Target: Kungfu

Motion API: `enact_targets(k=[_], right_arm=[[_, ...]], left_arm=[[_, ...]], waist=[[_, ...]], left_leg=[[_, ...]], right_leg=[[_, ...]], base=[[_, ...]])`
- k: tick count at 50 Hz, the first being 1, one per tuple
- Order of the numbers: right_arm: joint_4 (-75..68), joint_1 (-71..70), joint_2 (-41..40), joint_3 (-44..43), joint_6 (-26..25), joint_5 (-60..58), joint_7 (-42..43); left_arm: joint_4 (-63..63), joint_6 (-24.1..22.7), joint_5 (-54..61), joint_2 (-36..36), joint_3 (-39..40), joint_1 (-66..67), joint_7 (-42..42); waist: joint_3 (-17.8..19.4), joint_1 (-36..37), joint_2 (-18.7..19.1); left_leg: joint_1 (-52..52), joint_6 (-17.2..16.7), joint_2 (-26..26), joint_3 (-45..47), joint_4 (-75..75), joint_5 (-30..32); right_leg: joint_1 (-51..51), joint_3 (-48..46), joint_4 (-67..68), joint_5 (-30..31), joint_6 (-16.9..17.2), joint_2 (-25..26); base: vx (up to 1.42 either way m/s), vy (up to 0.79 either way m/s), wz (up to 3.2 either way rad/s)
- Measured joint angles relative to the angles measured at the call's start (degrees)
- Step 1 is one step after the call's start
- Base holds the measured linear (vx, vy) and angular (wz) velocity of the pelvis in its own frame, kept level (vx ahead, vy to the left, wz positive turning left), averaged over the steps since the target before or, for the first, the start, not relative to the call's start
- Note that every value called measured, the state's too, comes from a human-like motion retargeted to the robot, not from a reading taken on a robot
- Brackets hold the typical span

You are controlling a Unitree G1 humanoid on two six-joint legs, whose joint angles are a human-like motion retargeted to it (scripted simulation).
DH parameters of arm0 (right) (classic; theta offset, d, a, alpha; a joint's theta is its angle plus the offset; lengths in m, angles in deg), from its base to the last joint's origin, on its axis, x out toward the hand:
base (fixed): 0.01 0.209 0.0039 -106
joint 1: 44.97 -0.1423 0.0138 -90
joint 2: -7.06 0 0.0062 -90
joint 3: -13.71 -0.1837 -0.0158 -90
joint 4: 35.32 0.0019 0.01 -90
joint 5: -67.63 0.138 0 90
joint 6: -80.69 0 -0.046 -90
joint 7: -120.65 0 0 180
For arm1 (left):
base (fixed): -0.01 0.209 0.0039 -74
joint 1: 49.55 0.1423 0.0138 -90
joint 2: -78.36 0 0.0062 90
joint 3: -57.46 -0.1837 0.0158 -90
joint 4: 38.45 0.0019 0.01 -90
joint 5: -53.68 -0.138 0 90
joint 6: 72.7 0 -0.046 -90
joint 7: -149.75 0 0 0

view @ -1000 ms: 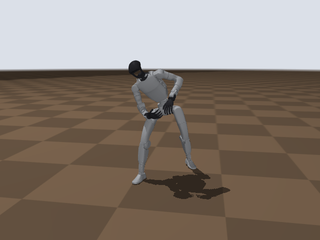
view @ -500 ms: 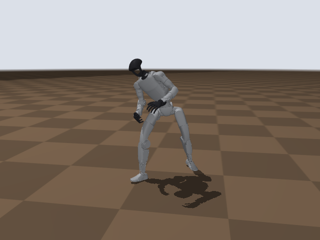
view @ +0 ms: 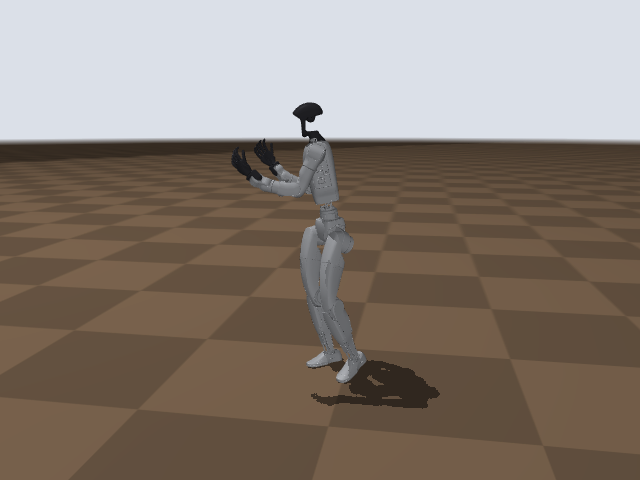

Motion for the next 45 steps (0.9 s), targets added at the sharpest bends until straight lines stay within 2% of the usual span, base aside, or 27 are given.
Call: enact_targets(k=[2, 6, 10, 13, 15, 19, 21, 22, 25, 27, 28, 30, 32, 33, 36, 40, 42, 45], right_arm=[[2.16, -0.16, 0.15, 0.63, 0.66, 1.92, 0.73], [6.04, 0.52, 0.21, 2.18, 1.56, 4.99, 1.14], [9.13, 2.55, -0.30, 3.69, 2.30, 6.45, 1.13], [10.42, 4.81, -0.79, 4.65, 3.65, 6.30, 1.92], [10.83, 6.25, -0.97, 5.04, 4.36, 6.00, 2.58], [11.53, 9.73, 0.89, 5.19, 5.21, 5.35, 3.59], [12.66, 12.66, 2.14, 4.70, 6.26, 4.88, 3.58], [13.29, 13.88, 2.68, 5.00, 6.98, 4.16, 3.75], [12.57, 11.91, 4.48, 8.94, 10.47, -2.11, 7.59], [11.45, 7.99, 5.87, 11.27, 10.50, -6.38, 9.43], [11.19, 5.99, 6.45, 12.25, 10.04, -8.07, 9.31], [10.11, 0.76, 7.05, 14.03, 9.53, -11.77, 8.11], [7.60, -5.77, 8.03, 14.42, 8.97, -16.40, 7.14], [5.48, -9.86, 8.78, 13.64, 8.63, -19.32, 7.10], [-2.11, -20.31, 11.21, 11.52, 6.86, -25.34, 6.45], [-20.20, -34.32, 13.54, 9.89, 5.15, -34.35, 2.78], [-35.93, -42.25, 13.76, 10.83, 8.41, -42.86, 3.04], [-64.27, -53.36, 13.60, 13.79, 16.79, -63.00, 10.80]], left_arm=[[-0.44, 2.25, 3.69, 1.68, -1.08, 0.63, -3.10], [-1.54, 6.84, 11.42, 5.41, -3.27, 2.79, -8.69], [-2.66, 10.87, 17.36, 9.55, -5.99, 6.01, -13.57], [-3.34, 11.39, 19.57, 12.18, -9.46, 8.95, -15.04], [-3.56, 10.99, 20.11, 13.28, -11.48, 10.66, -15.07], [-4.37, 9.73, 20.30, 13.12, -13.82, 13.35, -13.79], [-5.61, 9.04, 18.54, 11.26, -13.07, 15.26, -13.78], [-6.51, 8.62, 16.88, 9.70, -11.70, 16.16, -13.91], [-10.71, 5.95, 9.40, 3.45, -5.36, 18.92, -13.69], [-14.80, 3.93, 3.89, -1.59, -1.30, 23.10, -13.04], [-16.88, 3.37, 1.51, -4.11, 0.54, 25.52, -12.61], [-21.79, 3.18, -2.44, -9.35, 4.81, 31.34, -11.76], [-25.08, 4.33, -5.31, -13.67, 11.35, 37.24, -11.70], [-26.44, 5.73, -6.92, -15.54, 15.95, 40.64, -11.67], [-26.72, 8.47, -12.24, -19.40, 28.51, 47.49, -8.27], [-16.28, 8.27, -29.17, -25.77, 45.81, 52.14, 1.99], [-4.96, 6.65, -43.76, -30.31, 51.38, 51.34, 8.36], [20.19, 1.38, -70.81, -38.68, 58.80, 49.56, 16.82]], waist=[[-0.69, 0.54, -0.40], [-1.15, 1.30, -0.73], [-1.17, 0.64, -0.17], [-1.71, -0.71, 0.76], [-1.70, -1.19, 1.24], [-1.19, 0.49, 3.27], [-1.71, 0.87, 5.14], [-1.84, 1.53, 5.81], [-1.43, 6.98, 6.34], [-2.96, 11.91, 5.96], [-4.10, 14.13, 5.53], [-6.67, 17.38, 4.92], [-9.09, 21.56, 2.54], [-9.80, 23.17, 0.92], [-11.06, 28.55, -2.59], [-11.05, 39.08, -6.02], [-9.47, 42.41, -7.23], [-8.20, 44.25, -8.05]], left_leg=[[-2.16, 1.97, 0.36, 0.38, -6.79, 0.28], [-4.68, 8.15, 2.56, 0.79, -19.13, 0.85], [-6.08, 13.03, 3.63, -4.61, -30.27, 2.35], [-6.63, 16.95, 4.30, -7.46, -34.89, 4.32], [-6.50, 18.32, 5.27, -6.76, -34.67, 3.68], [-4.43, 13.86, 8.51, 0.23, -27.43, 4.85], [-8.82, 9.80, 8.70, -5.11, -18.73, 6.12], [-11.12, 7.64, 8.54, -7.60, -14.61, 5.93], [-10.84, 3.04, 9.77, -5.26, -9.91, 3.38], [-11.84, 1.98, 9.22, -4.30, -6.89, 1.45], [-12.53, 1.97, 8.47, -3.80, -6.00, 0.98], [-14.65, 1.91, 6.60, -4.76, -4.98, 0.11], [-16.50, 2.07, 4.04, -4.63, -4.30, -0.72], [-17.40, 2.37, 1.85, -4.96, -4.37, -0.65], [-19.71, 2.89, -1.14, -4.82, -4.56, -0.29], [-22.11, 3.70, -1.07, -4.32, -4.81, 0.56], [-22.40, 4.60, -2.07, -4.60, -5.72, 2.14], [-23.05, 5.89, -4.86, -5.55, -7.18, 4.74]], right_leg=[[2.98, 3.52, -0.51, -0.45, -0.29, 1.57], [7.54, 13.49, 0.22, -2.26, -1.40, 4.47], [10.59, 22.50, 3.40, -6.04, -2.32, 6.20], [11.84, 27.04, 6.13, -9.22, -1.87, 5.96], [12.97, 29.56, 7.46, -11.37, -1.70, 5.37], [15.34, 31.84, 9.67, -15.17, 0.36, 3.17], [14.86, 25.55, 9.75, -14.62, 3.76, 0.65], [14.19, 20.73, 9.75, -13.65, 6.15, -1.64], [11.87, 1.90, 10.75, -9.37, 13.07, -10.53], [11.24, -7.09, 10.47, -7.42, 14.92, -13.99], [11.54, -11.20, 9.51, -7.01, 15.34, -15.33], [13.21, -20.75, 6.88, -8.11, 10.19, -17.33], [15.16, -20.59, 2.76, -6.79, 15.74, -19.06], [15.91, -16.27, 1.21, -6.84, 17.46, -18.19], [18.45, -15.60, -2.41, -7.58, 18.73, -18.13], [20.48, -22.83, -4.37, -8.15, 16.50, -17.49], [21.62, -23.97, -4.30, -8.06, 17.00, -16.62], [23.98, -26.20, -5.01, -7.88, 18.72, -15.21]], base=[[0.62, -0.10, -2.57], [0.62, 0.04, -2.47], [0.70, 0.21, -2.23], [0.79, 0.35, -1.73], [0.76, 0.48, -1.51], [0.90, 0.65, -1.47], [0.86, 0.53, -0.88], [0.59, 0.64, -1.27], [0.33, 0.71, -1.45], [0.31, 0.56, -0.91], [0.35, 0.39, -0.17], [0.38, 0.32, 0.52], [0.29, 0.26, 1.17], [0.18, 0.16, 1.84], [0.06, 0.03, 1.61], [0.03, -0.09, 1.12], [-0.06, -0.19, 1.55], [-0.02, -0.16, 1.83]])
